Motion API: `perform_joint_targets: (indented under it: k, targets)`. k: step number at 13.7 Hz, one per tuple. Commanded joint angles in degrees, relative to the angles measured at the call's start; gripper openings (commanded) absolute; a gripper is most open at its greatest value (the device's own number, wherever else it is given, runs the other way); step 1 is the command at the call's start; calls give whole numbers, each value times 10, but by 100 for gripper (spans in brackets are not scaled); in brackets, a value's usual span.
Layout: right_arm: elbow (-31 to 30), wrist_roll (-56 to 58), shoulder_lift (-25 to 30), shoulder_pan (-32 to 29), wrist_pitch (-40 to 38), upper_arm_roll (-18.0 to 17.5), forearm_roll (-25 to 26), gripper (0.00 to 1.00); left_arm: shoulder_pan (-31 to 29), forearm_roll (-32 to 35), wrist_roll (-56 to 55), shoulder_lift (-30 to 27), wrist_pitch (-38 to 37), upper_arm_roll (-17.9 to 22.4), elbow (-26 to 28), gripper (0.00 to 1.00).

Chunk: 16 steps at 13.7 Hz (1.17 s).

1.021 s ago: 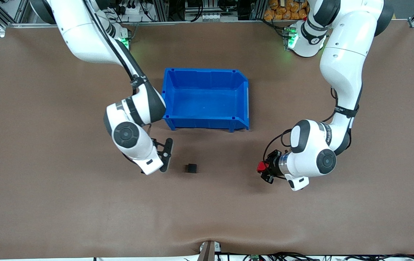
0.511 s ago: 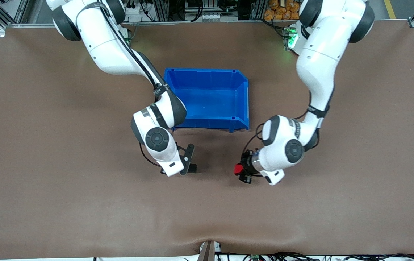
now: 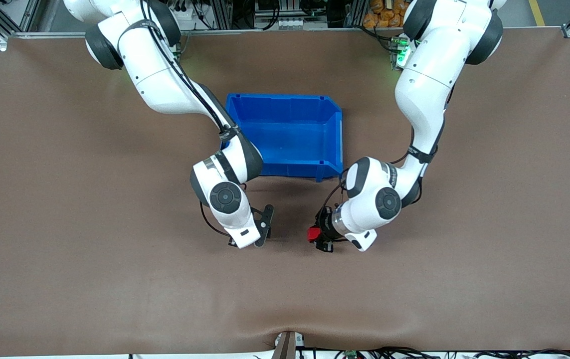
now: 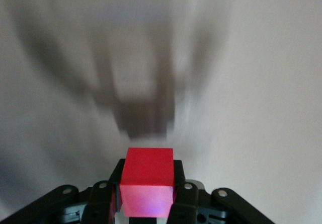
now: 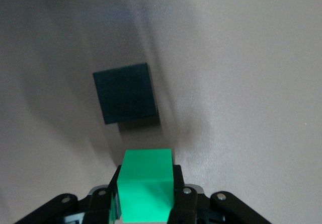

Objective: Attach green and red cubes to black cube
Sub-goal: 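Press the green and red cubes against the black cube with both grippers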

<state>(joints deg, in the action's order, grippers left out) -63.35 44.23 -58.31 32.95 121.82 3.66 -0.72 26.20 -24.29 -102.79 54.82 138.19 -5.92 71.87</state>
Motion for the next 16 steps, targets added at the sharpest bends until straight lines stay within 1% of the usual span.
perform_joint_targets:
  k: [1,6,7,8,9,10,14,16]
  targets:
    - [28,-10,-21,9,5,4,10,0,19,-10,-29,33,25,-9,-42,0]
    - [29,-10,-27,14,18,4,9,0,46,-10,-39,59,66,-10,-45,0]
    - [28,-10,-27,15,18,4,10,11,53,-10,-41,63,72,-11,-52,0]
    - [28,-10,-27,16,19,4,10,37,60,-10,-45,68,76,-10,-54,0]
    - [27,-10,-27,17,19,4,10,92,60,-10,-45,70,80,-10,-54,0]
    - [26,-9,-27,17,19,3,10,100,61,-11,-45,73,85,-10,-54,0]
    - [23,-6,-20,16,16,4,13,100,61,-13,-45,81,97,-12,-62,0]
    - [20,-1,-5,11,13,3,21,100,61,-14,-45,81,97,-12,-63,0]
